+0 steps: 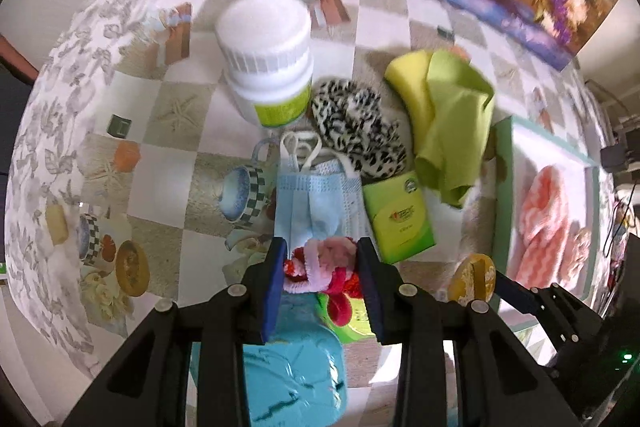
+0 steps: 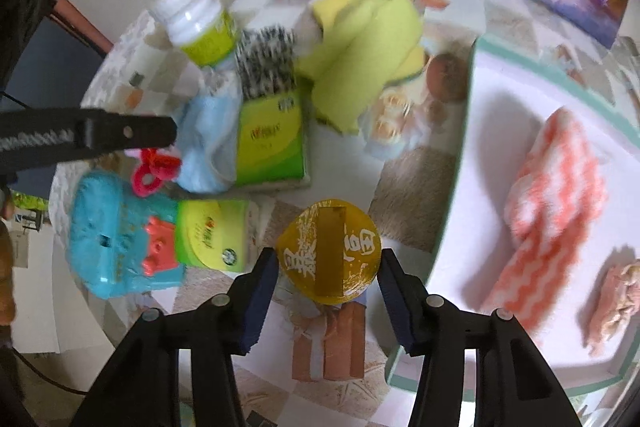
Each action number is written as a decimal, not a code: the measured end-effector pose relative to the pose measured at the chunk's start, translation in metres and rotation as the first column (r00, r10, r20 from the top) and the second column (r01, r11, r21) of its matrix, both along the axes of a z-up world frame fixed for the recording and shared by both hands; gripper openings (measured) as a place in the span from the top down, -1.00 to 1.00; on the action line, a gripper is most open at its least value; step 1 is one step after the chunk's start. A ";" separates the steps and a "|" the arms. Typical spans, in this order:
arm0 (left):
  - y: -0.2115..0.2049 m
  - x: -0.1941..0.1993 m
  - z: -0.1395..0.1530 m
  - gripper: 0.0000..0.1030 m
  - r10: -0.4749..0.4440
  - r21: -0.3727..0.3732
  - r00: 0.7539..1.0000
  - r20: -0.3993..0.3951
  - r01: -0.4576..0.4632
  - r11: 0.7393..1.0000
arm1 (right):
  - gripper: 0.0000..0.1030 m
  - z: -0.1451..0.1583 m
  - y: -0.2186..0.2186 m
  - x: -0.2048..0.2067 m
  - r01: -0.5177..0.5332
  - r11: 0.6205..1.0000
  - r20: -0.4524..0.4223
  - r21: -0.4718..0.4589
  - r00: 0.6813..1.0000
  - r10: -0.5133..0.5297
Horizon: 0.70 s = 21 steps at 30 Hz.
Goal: Organize soft objects
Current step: 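Carry the plush toy and yellow tin over the tray with both tools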
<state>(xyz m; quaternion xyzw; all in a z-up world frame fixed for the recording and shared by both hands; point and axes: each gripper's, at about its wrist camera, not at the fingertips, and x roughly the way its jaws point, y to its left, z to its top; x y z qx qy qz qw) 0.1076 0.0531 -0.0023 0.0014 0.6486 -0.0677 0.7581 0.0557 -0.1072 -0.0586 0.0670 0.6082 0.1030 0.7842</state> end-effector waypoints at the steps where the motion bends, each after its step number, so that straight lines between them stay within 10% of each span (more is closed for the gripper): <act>1: 0.000 -0.003 0.006 0.28 0.004 -0.004 1.000 0.015 -0.004 1.000 | -0.05 0.008 -0.003 -0.001 0.003 1.000 0.017 0.006 1.000 -0.004; 9: -0.035 -0.028 0.059 0.28 -0.018 0.001 0.985 0.170 0.018 1.000 | -0.05 0.058 -0.023 -0.014 0.049 0.999 0.127 -0.014 0.991 -0.047; 21: -0.114 -0.044 0.063 0.28 -0.118 -0.028 0.947 0.299 0.133 0.991 | -0.05 0.080 -0.099 -0.030 0.276 0.957 0.183 -0.090 0.949 -0.256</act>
